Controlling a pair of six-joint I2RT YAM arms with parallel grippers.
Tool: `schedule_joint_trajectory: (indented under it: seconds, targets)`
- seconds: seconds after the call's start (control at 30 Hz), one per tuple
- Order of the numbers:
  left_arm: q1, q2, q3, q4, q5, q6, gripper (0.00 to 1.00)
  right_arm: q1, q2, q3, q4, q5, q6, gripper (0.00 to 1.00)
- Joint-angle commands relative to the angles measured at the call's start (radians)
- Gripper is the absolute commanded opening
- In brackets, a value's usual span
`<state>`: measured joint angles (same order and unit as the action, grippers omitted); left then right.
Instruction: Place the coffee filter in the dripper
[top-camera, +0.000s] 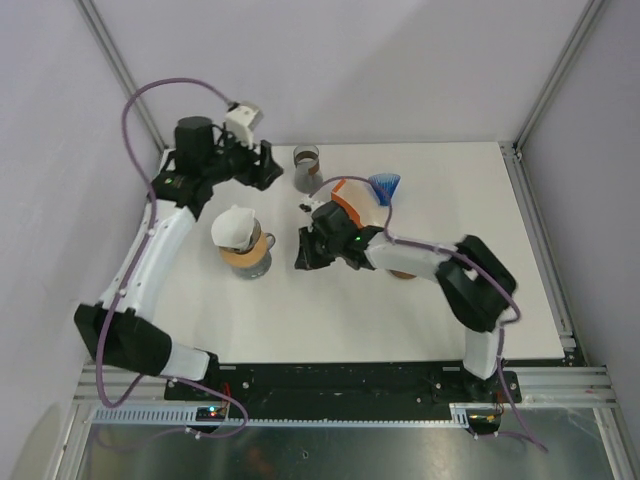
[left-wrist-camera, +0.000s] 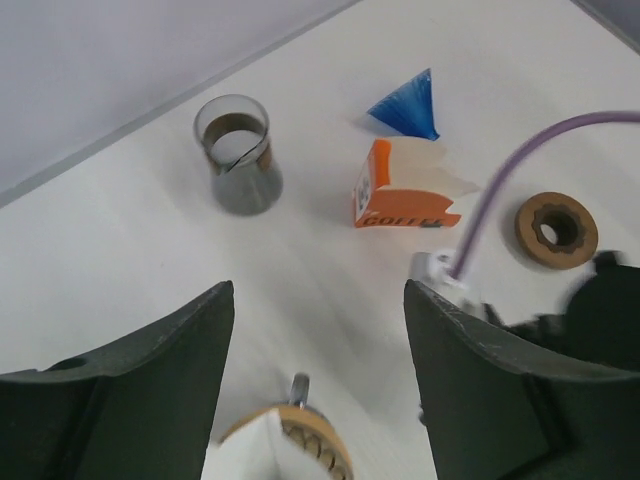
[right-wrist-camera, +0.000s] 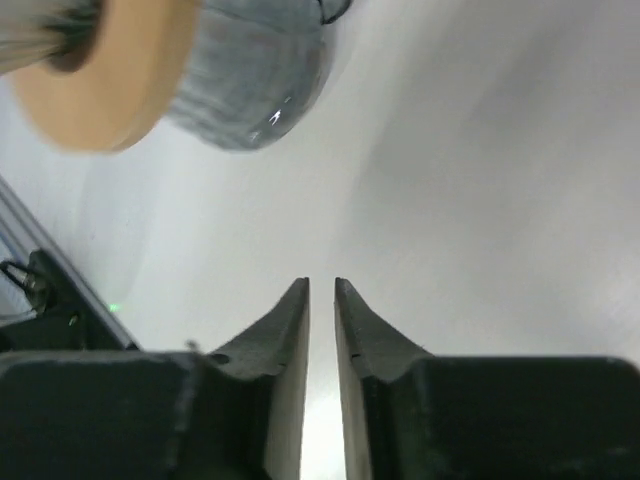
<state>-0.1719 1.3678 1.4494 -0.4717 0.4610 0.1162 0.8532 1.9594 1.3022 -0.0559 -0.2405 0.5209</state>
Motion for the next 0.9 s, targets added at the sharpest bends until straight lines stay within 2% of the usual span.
schedule_joint_trajectory:
  seconds: [0.0, 0.13, 0.27, 0.5, 0.6, 0.7, 0.87]
  targets:
    - [-0.091, 0.134, 0.12, 0.012, -0.113, 0.067, 0.74, -0.022, -0.261, -0.058, -0.174, 0.123, -0.119, 0.26]
    - [-0.172, 0.284, 0.227, 0.011, -0.213, 0.106, 0.76, -0.089, -0.442, -0.125, -0.27, 0.245, -0.15, 0.4]
    - [-0.225, 0.454, 0.367, 0.002, -0.293, 0.136, 0.78, -0.175, -0.601, -0.171, -0.342, 0.367, -0.173, 0.47]
    - [-0.238, 0.757, 0.667, -0.024, -0.403, 0.157, 0.78, -0.238, -0.774, -0.246, -0.398, 0.479, -0.21, 0.52]
    - [-0.24, 0.867, 0.789, -0.027, -0.427, 0.154, 0.73, -0.252, -0.81, -0.269, -0.414, 0.481, -0.217, 0.52]
    - [-0.241, 0.941, 0.843, -0.031, -0.445, 0.158, 0.66, -0.257, -0.828, -0.28, -0.434, 0.49, -0.22, 0.52]
    - [-0.241, 1.011, 0.88, -0.031, -0.456, 0.168, 0.6, -0.266, -0.842, -0.292, -0.442, 0.5, -0.232, 0.52]
